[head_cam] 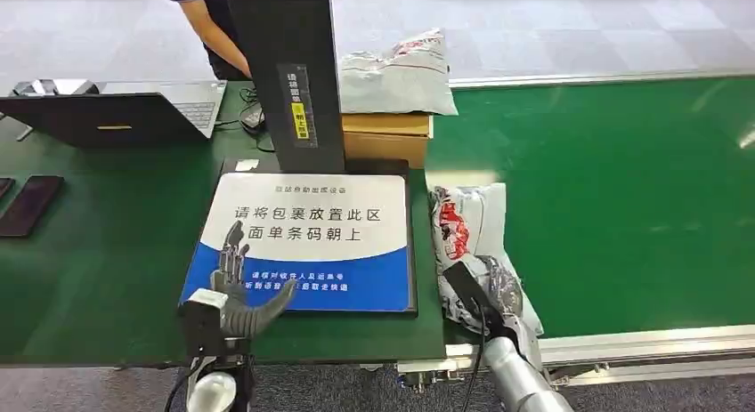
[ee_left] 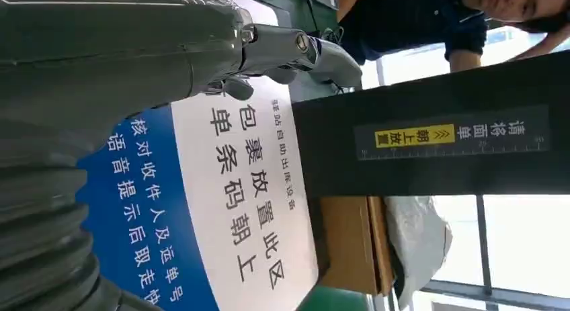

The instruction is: Moved the parcel from conveyor to table for the left to box.

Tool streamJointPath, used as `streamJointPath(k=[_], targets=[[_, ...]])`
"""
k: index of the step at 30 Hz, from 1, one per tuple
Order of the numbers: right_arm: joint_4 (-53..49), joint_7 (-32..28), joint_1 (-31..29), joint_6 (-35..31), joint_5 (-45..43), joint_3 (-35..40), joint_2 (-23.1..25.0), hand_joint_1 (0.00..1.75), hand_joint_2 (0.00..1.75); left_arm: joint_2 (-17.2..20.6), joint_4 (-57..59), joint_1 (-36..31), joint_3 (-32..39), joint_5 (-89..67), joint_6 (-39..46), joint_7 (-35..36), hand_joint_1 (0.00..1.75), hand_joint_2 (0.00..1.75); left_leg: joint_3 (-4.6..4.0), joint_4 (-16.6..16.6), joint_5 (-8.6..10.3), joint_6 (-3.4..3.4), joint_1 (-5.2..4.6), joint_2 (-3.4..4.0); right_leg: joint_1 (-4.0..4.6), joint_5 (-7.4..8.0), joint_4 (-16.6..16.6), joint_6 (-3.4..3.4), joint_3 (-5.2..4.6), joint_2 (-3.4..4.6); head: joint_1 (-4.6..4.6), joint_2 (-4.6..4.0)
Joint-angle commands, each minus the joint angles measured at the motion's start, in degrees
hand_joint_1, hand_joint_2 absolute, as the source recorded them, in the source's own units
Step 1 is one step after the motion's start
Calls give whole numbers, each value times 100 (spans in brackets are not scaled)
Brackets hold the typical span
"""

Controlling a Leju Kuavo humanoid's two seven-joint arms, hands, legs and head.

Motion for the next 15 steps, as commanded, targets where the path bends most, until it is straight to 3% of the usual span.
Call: streamJointPath(k=[1, 15], targets=[[-110, -29, 416, 62, -100, -36, 61, 175, 175, 35, 39, 9, 109, -74, -69, 33, 0, 175, 5, -9, 1, -2, 5, -9, 8, -3, -7, -16, 8, -15, 2, 0], [-144, -41, 453, 54, -110, -30, 64, 175, 175, 43, 66, 22, 101, -83, -81, 21, 0, 175, 5, -10, -9, 1, 5, -9, 8, -12, -8, -21, 10, -17, 2, 0]])
